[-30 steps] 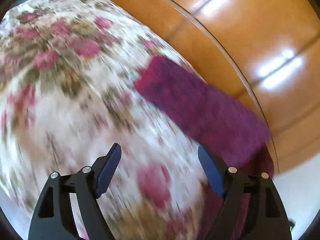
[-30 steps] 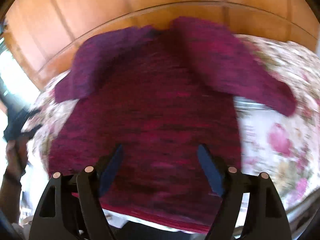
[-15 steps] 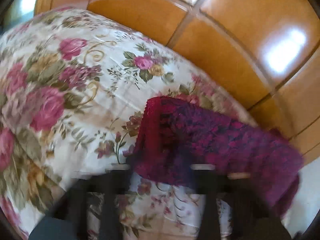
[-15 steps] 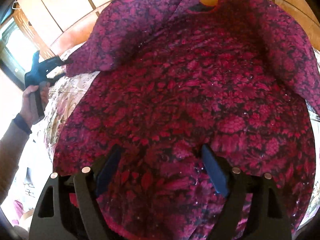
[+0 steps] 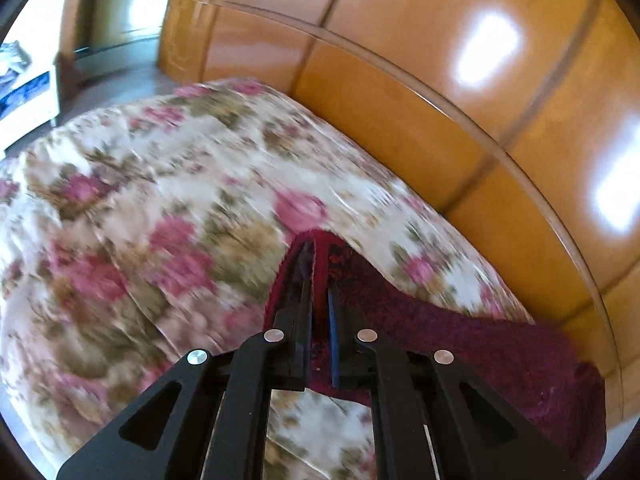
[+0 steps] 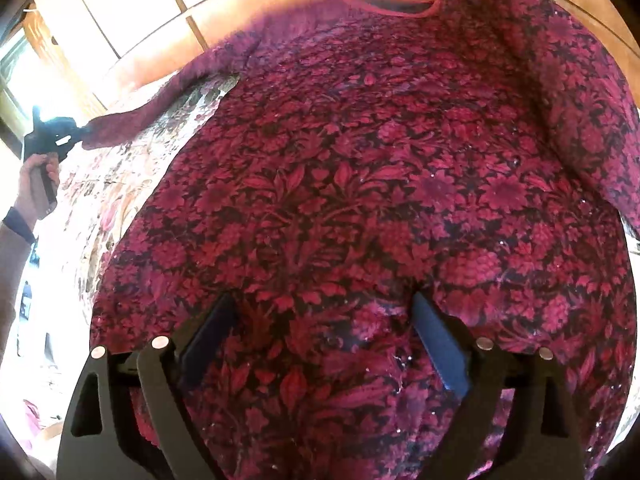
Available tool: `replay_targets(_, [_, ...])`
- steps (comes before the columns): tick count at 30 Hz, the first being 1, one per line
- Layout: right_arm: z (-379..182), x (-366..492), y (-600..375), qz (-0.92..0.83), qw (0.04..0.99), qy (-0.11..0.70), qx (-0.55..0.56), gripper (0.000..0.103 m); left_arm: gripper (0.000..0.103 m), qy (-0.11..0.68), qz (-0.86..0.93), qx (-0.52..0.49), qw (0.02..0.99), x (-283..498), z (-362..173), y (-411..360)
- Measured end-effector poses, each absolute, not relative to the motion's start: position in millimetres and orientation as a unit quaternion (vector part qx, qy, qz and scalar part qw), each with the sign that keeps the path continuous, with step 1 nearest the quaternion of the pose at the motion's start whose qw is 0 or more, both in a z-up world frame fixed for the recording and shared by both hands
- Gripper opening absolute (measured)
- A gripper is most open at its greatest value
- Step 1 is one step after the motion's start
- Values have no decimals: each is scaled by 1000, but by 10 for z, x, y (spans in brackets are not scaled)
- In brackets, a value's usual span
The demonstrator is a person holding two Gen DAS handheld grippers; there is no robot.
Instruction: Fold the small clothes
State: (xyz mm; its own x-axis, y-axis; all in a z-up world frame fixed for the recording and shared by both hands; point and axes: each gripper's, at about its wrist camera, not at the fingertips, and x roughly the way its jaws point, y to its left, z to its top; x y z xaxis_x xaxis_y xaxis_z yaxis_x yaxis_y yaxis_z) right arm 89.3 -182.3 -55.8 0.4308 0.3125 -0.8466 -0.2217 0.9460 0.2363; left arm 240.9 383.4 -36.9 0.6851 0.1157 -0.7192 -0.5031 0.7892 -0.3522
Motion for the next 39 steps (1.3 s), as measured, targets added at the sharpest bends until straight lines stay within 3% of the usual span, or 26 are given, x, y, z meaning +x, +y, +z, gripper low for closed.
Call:
replay_targets(9, [-579,930,-1788,150,845,511,38,92,7,365,253,-235,865,2718,-395,3894])
replay_targets(11, [-581,933,-1784,151,846,511,37,92,33,379,293,-224,849,2676,-455,3927])
replay_targets(12, [-574,935,-1778,152,846,510,36,92,58,385,303,-238,839,2599,-484,3938])
replay_targets(13, [-570,934,-1785,153,846,510,36,92,68,376,290,-266,839,2488,-496,3929])
replay_targets(14, [-566,933,-1797,154,846,510,37,91,68,365,254,-292,847,2356,-501,3876])
replay_targets(20, [-476,896,-1943,137,854,500,38,91,68,409,35,-309,858,1857,-595,3057])
replay_targets(27, [-294,670,-2738,30,877,476,62,91,68,477,-210,-281,806,1066,-817,1735])
replay_targets(35, [-503,306,-3330,-24,856,507,100,90,66,503,-263,-267,779,628,-995,1142])
replay_targets(36, [-543,287,-3321,-17,853,512,103,77,40,503,-268,-261,779,617,-988,1113])
replay_targets(37, [-582,264,-3293,-2,850,516,106,66,23,507,-266,-246,782,614,-979,1083])
replay_targets(39, [-533,222,-3214,14,858,504,94,40,16,501,-255,-226,796,628,-921,1096])
